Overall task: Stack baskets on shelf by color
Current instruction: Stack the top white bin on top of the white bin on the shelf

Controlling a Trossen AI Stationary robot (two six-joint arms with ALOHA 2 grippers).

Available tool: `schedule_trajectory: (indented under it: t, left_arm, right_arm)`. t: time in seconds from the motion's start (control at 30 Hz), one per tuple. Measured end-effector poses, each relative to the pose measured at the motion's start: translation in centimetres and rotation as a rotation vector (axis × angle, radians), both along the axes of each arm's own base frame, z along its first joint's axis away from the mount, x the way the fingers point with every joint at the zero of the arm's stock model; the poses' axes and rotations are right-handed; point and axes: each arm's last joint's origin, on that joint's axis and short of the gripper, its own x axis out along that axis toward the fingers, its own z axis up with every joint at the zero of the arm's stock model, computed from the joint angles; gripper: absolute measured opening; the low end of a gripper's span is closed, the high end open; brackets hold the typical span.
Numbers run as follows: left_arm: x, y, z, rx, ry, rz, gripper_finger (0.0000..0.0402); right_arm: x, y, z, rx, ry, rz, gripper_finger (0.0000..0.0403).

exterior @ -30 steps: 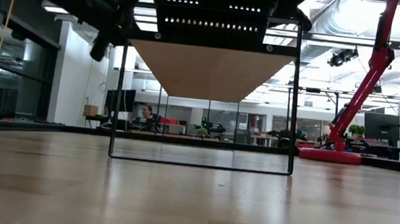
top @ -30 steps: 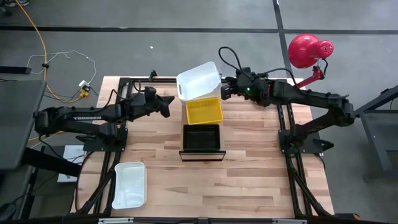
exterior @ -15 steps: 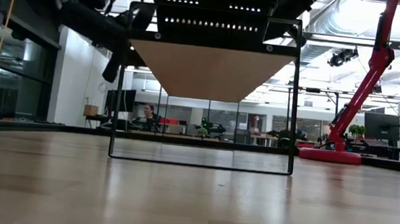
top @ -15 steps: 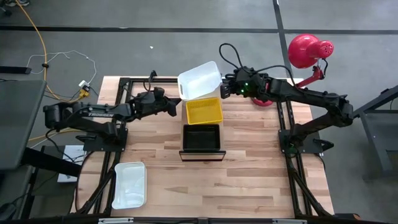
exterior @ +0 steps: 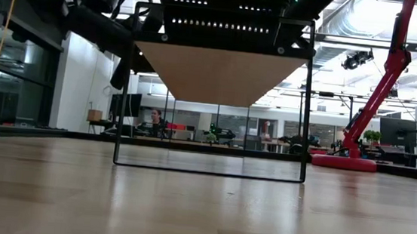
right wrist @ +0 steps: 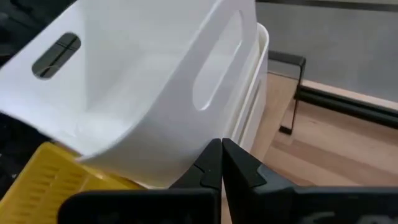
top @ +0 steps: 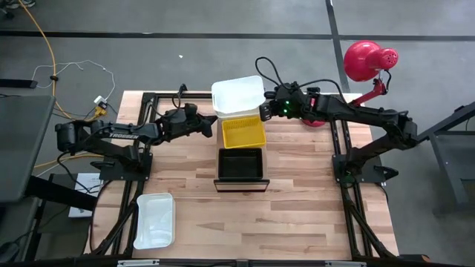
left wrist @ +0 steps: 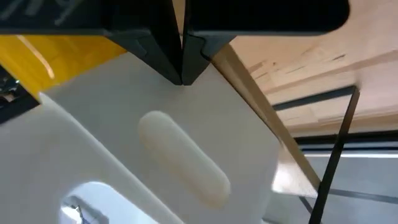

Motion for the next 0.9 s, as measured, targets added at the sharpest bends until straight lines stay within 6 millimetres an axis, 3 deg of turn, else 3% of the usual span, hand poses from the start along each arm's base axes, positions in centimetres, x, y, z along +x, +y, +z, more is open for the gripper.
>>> schedule_trajectory:
  t: [0.27, 0.53, 0.7, 0.9]
  left_arm:
    - [-0.7, 1.0, 0.5, 0.009, -0.03, -0.009, 0.0]
    - [-1.6, 2.4, 0.7, 0.013, -0.046, -0.007, 0.0]
    - [-2.4, 3.7, 1.2, 0.049, -0.082, -0.01, 0.0]
    - [-3.2, 4.6, 1.2, 0.032, -0.095, -0.006, 0.0]
  right_arm:
    - [-2.6, 0.3, 2.3, -0.041, -0.042, -0.048, 0.0]
    - [-2.5, 0.6, 2.8, -0.064, -0.078, -0.046, 0.0]
    - [-2.5, -0.3, 1.2, -0.035, 0.049, -0.084, 0.0]
    - [-1.7, -1.4, -0.5, 0.056, 0.106, -0.003, 0.0]
